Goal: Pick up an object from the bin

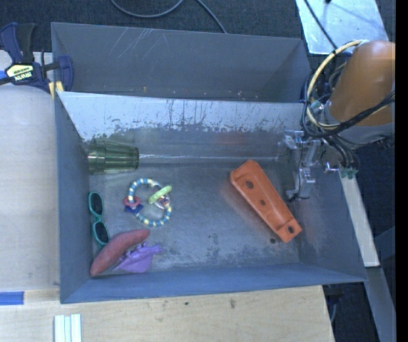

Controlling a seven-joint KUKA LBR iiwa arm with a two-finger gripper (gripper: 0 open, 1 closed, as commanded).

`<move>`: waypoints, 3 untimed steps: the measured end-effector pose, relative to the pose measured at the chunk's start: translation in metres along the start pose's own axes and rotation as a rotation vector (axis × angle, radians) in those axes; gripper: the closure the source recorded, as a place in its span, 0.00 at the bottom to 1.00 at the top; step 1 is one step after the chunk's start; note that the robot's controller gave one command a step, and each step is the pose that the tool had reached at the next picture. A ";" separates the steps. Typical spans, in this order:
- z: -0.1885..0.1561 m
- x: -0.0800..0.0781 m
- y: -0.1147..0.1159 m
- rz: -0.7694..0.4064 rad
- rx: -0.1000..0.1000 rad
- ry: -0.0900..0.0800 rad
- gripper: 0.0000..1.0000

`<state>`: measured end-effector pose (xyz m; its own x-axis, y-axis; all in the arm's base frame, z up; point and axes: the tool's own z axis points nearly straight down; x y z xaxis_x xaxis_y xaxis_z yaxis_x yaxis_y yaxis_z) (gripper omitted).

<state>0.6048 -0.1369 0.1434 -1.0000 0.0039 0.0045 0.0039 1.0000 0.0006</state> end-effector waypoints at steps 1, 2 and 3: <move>-0.005 -0.002 0.000 -0.003 0.001 -0.008 0.00; 0.049 -0.005 0.020 -0.054 0.003 -0.011 0.00; 0.075 -0.006 0.017 -0.079 0.001 -0.007 0.00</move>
Offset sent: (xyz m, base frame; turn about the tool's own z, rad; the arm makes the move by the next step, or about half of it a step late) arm 0.0023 0.0289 -0.0734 -0.0789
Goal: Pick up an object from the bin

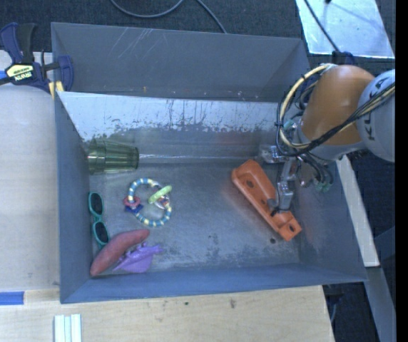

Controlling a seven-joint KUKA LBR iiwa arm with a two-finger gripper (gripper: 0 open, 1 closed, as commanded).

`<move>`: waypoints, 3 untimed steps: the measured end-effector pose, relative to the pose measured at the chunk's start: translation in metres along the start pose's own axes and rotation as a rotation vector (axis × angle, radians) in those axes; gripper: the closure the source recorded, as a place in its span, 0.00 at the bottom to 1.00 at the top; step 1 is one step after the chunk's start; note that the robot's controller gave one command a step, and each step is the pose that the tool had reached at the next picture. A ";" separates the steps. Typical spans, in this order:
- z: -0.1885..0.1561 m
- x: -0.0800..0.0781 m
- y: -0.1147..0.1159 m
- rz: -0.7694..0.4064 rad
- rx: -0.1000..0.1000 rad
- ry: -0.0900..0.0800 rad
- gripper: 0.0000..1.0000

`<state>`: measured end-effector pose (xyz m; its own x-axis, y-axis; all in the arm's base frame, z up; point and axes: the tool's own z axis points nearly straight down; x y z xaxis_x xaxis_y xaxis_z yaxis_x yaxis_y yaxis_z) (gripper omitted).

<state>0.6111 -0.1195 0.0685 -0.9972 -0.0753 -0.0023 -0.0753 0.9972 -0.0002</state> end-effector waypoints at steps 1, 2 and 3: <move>-0.002 -0.016 0.014 0.211 0.003 -0.003 1.00; -0.002 -0.017 0.014 0.212 0.003 -0.003 1.00; -0.003 -0.003 0.024 0.044 0.005 -0.012 1.00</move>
Offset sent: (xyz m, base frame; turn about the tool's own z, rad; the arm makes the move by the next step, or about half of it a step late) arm 0.0000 0.0000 0.0000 0.0000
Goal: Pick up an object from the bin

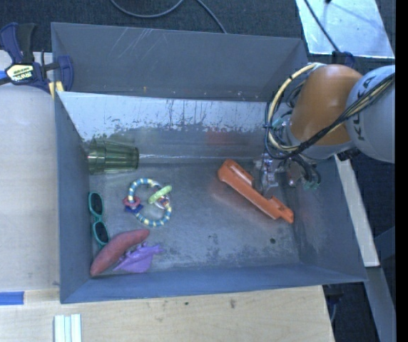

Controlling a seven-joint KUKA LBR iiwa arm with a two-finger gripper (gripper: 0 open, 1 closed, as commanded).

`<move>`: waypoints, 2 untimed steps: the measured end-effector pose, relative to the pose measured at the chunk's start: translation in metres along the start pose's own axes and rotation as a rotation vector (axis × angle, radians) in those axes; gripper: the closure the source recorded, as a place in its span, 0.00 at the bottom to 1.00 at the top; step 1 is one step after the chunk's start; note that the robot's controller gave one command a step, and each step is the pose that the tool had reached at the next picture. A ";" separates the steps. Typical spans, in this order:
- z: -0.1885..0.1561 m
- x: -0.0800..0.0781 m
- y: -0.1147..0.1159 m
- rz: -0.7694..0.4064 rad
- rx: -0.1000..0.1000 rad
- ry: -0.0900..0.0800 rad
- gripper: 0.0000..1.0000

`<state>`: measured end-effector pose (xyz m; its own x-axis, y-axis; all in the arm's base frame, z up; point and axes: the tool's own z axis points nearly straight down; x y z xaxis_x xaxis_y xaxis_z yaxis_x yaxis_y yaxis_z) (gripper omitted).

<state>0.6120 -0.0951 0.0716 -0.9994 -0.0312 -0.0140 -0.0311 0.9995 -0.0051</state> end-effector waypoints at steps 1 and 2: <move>-0.125 -0.008 -0.038 0.086 -0.002 0.006 0.00; -0.130 -0.010 -0.042 0.090 -0.001 0.003 0.00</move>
Offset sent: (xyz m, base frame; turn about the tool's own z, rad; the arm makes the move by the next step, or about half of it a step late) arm 0.0000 0.0000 0.0000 0.0000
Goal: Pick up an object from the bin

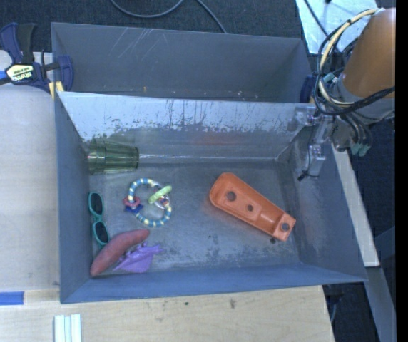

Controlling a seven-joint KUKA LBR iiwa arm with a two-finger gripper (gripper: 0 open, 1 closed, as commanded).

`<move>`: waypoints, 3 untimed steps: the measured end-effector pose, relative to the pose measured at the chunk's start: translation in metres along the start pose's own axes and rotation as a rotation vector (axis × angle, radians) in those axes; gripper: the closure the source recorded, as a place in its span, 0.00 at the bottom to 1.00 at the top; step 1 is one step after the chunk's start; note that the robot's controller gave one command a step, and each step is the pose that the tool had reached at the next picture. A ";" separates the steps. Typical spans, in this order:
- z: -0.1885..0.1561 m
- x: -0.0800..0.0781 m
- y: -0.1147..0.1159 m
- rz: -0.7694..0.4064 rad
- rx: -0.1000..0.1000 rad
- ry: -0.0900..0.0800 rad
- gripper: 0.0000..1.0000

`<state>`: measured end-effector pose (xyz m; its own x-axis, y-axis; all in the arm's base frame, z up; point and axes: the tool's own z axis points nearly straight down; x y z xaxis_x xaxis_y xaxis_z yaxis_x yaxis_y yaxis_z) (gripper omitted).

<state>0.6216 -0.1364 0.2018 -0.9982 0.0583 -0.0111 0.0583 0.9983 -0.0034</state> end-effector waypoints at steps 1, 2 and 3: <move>0.056 0.006 0.019 -0.069 0.001 -0.005 0.00; 0.103 0.015 0.032 0.000 0.000 -0.004 0.00; 0.121 0.020 0.050 0.029 0.000 -0.002 0.00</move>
Offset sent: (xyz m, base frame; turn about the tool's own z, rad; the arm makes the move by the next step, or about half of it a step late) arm -0.0188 0.0436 -0.1318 0.0712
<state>0.6058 -0.0862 0.0808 -0.9961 0.0872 -0.0128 0.0873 0.9962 -0.0030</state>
